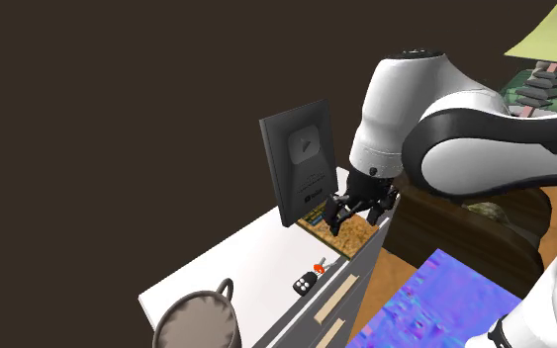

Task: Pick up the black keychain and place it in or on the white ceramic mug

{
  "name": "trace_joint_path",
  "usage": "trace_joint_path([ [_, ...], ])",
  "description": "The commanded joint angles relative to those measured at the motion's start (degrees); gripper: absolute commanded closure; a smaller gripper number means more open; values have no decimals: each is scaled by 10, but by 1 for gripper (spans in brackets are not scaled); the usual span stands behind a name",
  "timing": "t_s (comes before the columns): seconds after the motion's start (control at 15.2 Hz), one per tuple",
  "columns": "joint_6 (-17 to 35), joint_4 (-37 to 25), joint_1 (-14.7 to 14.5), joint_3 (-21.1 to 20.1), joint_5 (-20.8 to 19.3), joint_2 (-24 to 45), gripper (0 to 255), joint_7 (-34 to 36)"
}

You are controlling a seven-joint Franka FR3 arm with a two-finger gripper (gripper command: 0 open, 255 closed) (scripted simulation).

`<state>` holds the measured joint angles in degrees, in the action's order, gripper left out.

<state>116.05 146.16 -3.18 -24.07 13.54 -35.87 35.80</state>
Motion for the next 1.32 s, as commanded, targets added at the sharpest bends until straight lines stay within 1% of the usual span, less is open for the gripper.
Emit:
trace_joint_path([
  [0.0,24,-5,1,-29,8,31,0,38],
  [0.26,76,-25,12,-89,9,107,0,115],
  [0.4,101,-40,22,-120,0,151,0,158],
  [0.53,126,-58,34,-151,-18,199,0,205],
  [0.79,156,-50,39,-163,-30,225,0,220],
  [1.06,197,-36,47,-174,-50,256,0,235],
  [1.25,197,-36,47,-174,-50,256,0,235],
])
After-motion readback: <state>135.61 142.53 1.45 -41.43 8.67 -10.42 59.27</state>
